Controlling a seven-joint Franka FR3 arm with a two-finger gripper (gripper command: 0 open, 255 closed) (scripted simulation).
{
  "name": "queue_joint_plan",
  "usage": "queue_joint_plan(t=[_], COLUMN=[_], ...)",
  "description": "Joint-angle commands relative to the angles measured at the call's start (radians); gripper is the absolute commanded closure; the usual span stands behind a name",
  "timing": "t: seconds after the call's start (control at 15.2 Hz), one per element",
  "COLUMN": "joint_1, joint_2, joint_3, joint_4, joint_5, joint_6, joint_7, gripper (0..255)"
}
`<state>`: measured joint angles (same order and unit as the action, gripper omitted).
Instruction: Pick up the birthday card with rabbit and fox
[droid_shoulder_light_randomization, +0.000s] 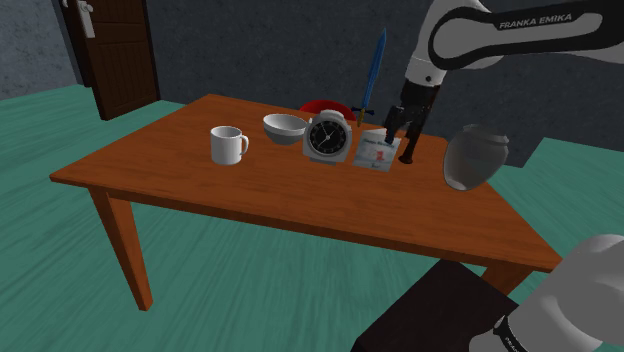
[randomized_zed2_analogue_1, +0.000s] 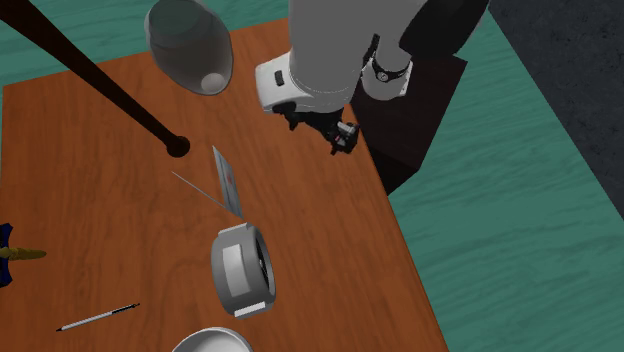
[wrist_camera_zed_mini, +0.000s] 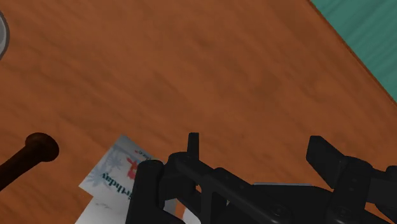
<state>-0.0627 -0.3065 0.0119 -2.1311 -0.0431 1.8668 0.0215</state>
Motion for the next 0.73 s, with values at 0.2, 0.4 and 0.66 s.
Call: queue_joint_plan(t=[0.2, 0.4, 0.66], joint_1=[-0.026, -0.040, -0.060], joint_2=[0.188, 0.304, 0.463], joint_3=[-0.026, -0.041, -0.060], joint_4=[0.161, 0.274, 0.446], joint_5=[-0.002, 0.002, 0.013], joint_6=[0.019, 0.017, -0.003], joint_7=[0.005, 0.008, 0.010], gripper=[0, 0, 0])
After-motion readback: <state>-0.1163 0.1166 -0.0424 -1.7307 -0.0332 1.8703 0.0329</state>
